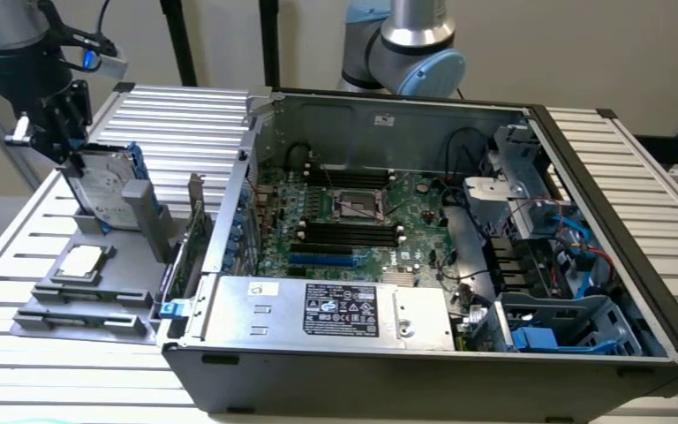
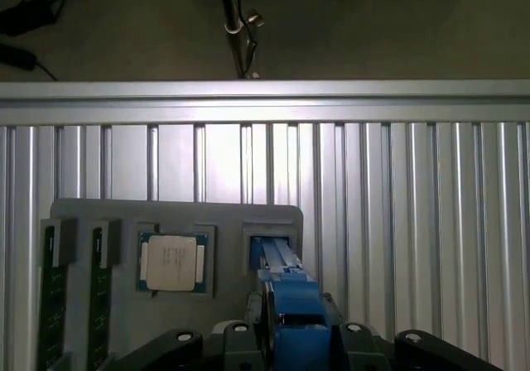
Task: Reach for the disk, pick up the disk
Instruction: 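Pick up the disk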
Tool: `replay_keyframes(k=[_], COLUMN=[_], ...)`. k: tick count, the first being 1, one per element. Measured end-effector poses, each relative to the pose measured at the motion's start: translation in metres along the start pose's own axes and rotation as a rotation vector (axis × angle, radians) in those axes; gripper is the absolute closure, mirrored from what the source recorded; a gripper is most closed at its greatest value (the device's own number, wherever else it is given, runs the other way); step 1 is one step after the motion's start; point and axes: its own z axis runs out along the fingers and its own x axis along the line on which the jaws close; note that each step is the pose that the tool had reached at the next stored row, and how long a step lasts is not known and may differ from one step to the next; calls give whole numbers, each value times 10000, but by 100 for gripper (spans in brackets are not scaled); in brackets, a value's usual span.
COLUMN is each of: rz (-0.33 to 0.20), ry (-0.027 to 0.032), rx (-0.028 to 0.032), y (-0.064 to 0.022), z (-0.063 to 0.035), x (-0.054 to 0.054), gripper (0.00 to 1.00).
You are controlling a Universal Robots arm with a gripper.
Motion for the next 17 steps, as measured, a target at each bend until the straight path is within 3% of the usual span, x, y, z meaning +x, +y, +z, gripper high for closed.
replay_keyframes(k=[9, 17], rz=[-2, -14], ry=[1, -2], rx=[20, 144], y=[2, 27], z=[-1, 7], x=[6, 7], gripper=[62, 62])
